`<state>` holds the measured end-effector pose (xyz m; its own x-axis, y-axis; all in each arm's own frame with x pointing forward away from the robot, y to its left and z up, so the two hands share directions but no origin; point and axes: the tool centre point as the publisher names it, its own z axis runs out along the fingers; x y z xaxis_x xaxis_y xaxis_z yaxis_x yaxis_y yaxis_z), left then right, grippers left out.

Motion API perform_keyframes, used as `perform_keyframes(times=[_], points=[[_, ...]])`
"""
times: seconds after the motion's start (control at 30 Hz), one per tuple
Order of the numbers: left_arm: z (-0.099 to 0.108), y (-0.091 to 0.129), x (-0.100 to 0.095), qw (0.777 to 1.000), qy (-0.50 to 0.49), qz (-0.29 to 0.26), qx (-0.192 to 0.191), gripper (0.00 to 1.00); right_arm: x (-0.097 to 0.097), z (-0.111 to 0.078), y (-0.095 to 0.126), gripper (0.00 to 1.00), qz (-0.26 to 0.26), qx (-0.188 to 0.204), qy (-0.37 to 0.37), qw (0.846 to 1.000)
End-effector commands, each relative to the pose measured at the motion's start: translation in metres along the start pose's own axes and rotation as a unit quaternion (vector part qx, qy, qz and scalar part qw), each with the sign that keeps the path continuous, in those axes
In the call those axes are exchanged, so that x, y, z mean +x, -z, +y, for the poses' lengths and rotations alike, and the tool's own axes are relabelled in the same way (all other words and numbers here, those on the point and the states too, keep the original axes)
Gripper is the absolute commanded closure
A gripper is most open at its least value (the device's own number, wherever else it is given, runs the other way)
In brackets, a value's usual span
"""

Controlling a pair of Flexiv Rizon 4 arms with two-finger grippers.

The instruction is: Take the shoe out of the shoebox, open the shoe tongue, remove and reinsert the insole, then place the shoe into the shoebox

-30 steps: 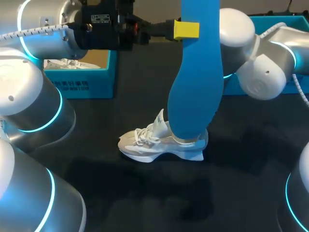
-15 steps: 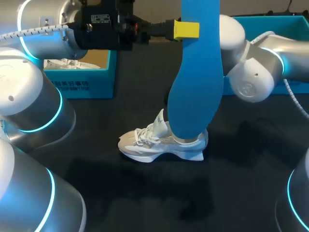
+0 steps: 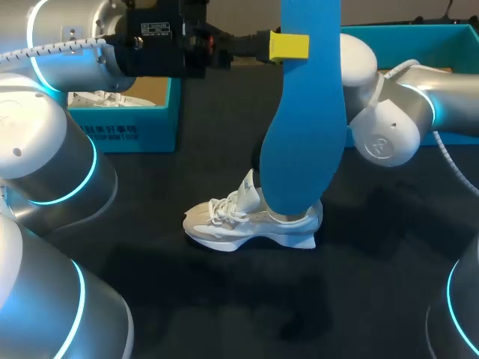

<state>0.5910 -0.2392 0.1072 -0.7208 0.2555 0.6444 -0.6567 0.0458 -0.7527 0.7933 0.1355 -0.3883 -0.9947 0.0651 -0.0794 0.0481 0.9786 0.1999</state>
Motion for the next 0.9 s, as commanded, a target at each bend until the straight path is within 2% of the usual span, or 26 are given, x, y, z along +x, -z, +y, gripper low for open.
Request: perform_keyframes(times=[0.03,0.27,0.43,0.5,0.53,0.73,0.9], points=[[0.002,0.000,0.000,1.000,0.000,-0.001,0.001,1.00,-0.001,0.003,0.000,0.60,0.006,0.009,0.003,1.000],[0.002,0.000,0.000,1.000,0.000,-0.001,0.001,1.00,-0.002,0.008,-0.002,0.62,0.017,0.011,0.010,1.000],[0.002,0.000,0.000,1.000,0.000,-0.001,0.001,1.00,0.000,0.012,-0.001,0.71,0.029,0.011,0.010,0.999],[0.002,0.000,0.000,1.000,0.000,-0.001,0.001,1.00,0.002,0.012,-0.001,0.95,0.030,0.010,0.007,0.999],[0.002,0.000,0.000,1.000,0.000,-0.001,0.001,1.00,0.002,0.012,-0.001,1.00,0.030,0.010,0.006,0.999],[0.002,0.000,0.000,1.000,0.000,-0.001,0.001,1.00,0.005,0.011,0.002,1.00,0.035,0.009,0.000,0.999],[0.002,0.000,0.000,1.000,0.000,-0.001,0.001,1.00,0.013,0.008,0.011,1.00,0.042,0.009,-0.036,0.998]])
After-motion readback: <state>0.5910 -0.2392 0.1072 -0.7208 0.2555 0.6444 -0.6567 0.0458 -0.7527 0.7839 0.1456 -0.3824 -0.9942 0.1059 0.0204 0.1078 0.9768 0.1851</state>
